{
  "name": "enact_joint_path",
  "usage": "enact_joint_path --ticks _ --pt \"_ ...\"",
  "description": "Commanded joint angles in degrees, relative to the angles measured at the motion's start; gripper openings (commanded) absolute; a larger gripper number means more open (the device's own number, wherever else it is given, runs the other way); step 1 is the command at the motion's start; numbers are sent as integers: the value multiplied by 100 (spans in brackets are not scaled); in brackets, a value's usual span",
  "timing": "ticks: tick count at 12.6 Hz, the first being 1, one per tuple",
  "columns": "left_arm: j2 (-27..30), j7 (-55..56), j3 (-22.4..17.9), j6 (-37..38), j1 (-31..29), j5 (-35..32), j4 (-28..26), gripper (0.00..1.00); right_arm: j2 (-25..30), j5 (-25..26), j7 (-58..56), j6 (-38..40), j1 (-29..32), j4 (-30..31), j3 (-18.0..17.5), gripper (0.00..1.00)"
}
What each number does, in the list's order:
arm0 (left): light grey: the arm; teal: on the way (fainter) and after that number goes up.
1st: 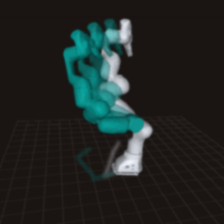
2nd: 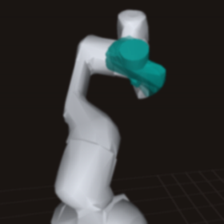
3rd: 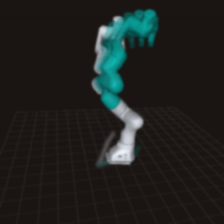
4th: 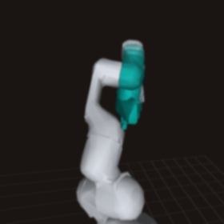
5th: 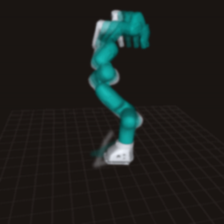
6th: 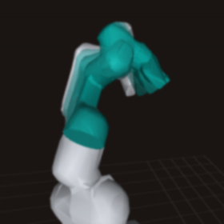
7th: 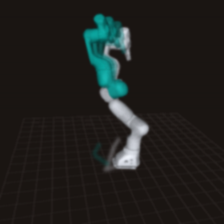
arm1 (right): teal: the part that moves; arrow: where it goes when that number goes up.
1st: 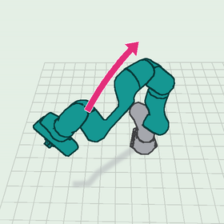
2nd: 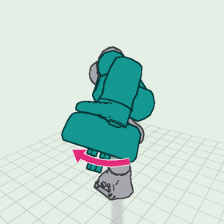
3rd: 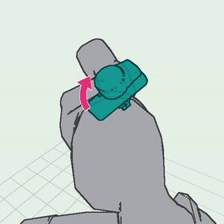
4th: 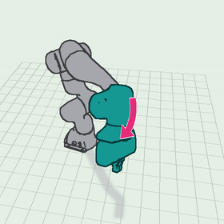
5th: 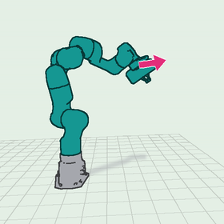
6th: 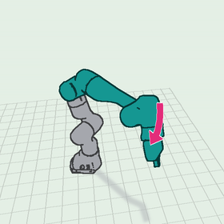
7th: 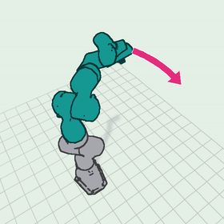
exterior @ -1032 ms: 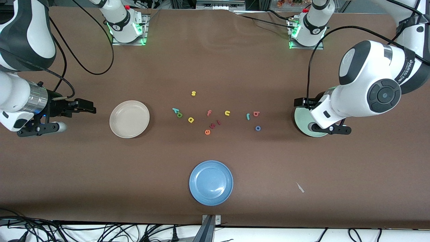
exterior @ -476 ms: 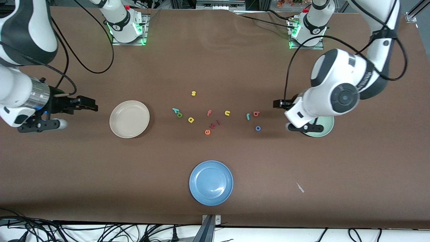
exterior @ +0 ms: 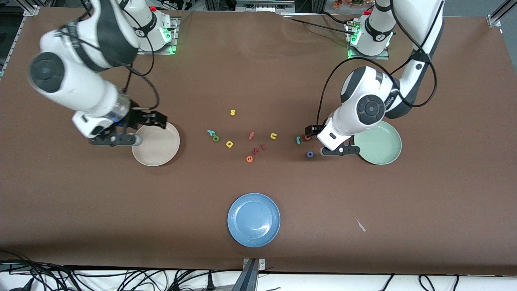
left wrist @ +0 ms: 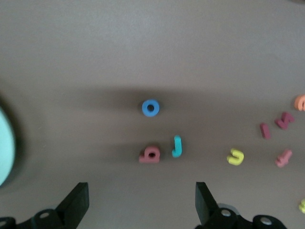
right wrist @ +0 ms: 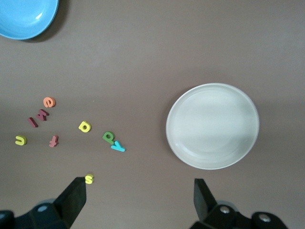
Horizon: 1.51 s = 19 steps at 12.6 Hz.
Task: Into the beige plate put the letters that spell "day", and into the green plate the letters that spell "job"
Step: 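Grasp the blue o with the left gripper while the right gripper reaches letters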
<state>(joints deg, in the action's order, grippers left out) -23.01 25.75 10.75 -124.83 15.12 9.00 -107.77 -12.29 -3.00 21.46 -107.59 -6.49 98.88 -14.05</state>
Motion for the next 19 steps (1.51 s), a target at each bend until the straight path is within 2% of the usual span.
enact_joint_path --ticks 1,3,5,6,7,10,12,16,19 --pt "-386 342 -38 -741 78 -47 -7 99 96 404 909 -630 42 709 -518 100" --pt "-712 824 -38 -1077 184 -494 45 99 -71 528 1543 -1182 -1 1105 -870 100" --pt "-1054 1203 -38 -1078 202 -742 360 98 -317 896 1922 -1631 -19 1351 -1064 100" --pt "-1274 1283 -38 -1078 202 -742 579 97 -396 915 2037 -1938 -80 1527 -1074 100" --pt "-1415 1353 -38 -1078 210 -751 695 91 -510 933 2177 -2272 -124 1694 -1074 100" --pt "-1521 1354 -46 -1069 211 -803 704 76 -993 1186 2249 -2933 -221 1836 -1074 100" --pt "-1592 1389 -38 -1069 202 -1171 705 70 -1099 1328 2345 -3275 -344 2028 -1065 100" --pt "-1671 1476 -29 -1052 228 -1182 705 70 -1161 1767 2389 -3934 -344 2573 -1039 100" --pt "-1698 1608 -29 -1017 316 -1182 704 58 -1214 1812 2424 -4129 -353 2645 -1021 100"
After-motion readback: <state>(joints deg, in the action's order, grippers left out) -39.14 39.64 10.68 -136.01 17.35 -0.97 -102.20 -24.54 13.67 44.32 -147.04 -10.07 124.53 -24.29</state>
